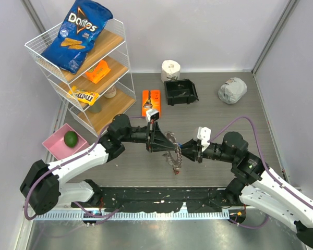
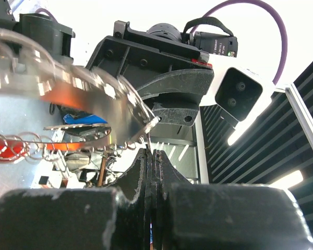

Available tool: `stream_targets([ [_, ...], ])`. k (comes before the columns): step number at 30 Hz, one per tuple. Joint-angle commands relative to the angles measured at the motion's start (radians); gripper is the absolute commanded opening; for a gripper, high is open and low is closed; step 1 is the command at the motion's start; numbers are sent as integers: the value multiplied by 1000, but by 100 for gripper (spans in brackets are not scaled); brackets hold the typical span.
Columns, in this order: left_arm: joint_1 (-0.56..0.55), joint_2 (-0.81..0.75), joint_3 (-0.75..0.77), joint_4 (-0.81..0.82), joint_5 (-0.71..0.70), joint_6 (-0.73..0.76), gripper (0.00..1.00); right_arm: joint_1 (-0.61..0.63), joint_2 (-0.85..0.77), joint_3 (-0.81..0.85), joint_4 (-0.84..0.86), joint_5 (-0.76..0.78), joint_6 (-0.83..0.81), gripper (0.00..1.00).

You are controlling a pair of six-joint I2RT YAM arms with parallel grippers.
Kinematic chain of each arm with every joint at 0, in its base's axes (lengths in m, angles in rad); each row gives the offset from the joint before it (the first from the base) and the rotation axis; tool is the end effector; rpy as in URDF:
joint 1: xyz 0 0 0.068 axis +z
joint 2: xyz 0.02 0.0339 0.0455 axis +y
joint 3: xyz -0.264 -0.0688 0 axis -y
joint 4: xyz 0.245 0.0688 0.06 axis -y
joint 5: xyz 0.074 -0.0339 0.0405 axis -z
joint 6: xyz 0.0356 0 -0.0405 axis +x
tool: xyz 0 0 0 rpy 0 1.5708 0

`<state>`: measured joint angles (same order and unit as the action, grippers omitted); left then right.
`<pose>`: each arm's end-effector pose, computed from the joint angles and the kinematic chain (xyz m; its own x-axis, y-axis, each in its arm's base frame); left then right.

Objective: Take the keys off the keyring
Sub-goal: Remove the key from the keyring.

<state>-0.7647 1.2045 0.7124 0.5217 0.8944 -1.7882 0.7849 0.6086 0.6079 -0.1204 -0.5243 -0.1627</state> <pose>0.1727 -0.2042 0.3000 -0.9770 0.0903 0.1931 -0.1939 -0.0010 -0.9810 0.0953 0.1204 0.3116 0.0717 -0.1266 -0.9894 -0.9645 0.2439 -0.1011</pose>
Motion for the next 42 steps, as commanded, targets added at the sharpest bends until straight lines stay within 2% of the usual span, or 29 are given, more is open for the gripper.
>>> stream_targets([
  [1, -1, -13, 27, 83, 18, -11, 0, 7, -10, 32, 76, 38, 20, 20],
  [5, -1, -14, 22, 87, 18, -11, 0, 7, -32, 26, 71, 49, 20, 14],
  [7, -2, -14, 21, 92, 17, -14, 0, 5, -46, 21, 68, 52, 22, 6],
  [11, -1, -10, 27, 100, 17, -19, 0, 5, -66, 21, 59, 44, 20, 6],
  [13, -2, -10, 32, 101, 20, -19, 0, 8, -67, 15, 56, 23, 15, 27],
  [14, -1, -8, 32, 103, 18, -19, 0, 7, -69, 12, 68, 9, 14, 51],
  [16, -1, -10, 36, 101, 20, -20, 0, 8, -69, 1, 96, -23, 17, 61],
  [18, -1, -13, 35, 101, 20, -23, 0, 8, -64, -5, 110, -29, 20, 61],
  [23, -1, -17, 36, 103, 20, -25, 0, 11, -40, 3, 114, -34, 20, 51],
  [31, -2, -23, 38, 101, 24, -27, 0, 13, -27, 21, 102, -26, 8, 18],
  [35, -1, -19, 38, 104, 26, -28, 0, 13, -55, 23, 65, -6, 6, 5],
  [42, 7, -5, 29, 141, 24, -34, 0, 13, -136, 29, -18, 84, 14, 5],
])
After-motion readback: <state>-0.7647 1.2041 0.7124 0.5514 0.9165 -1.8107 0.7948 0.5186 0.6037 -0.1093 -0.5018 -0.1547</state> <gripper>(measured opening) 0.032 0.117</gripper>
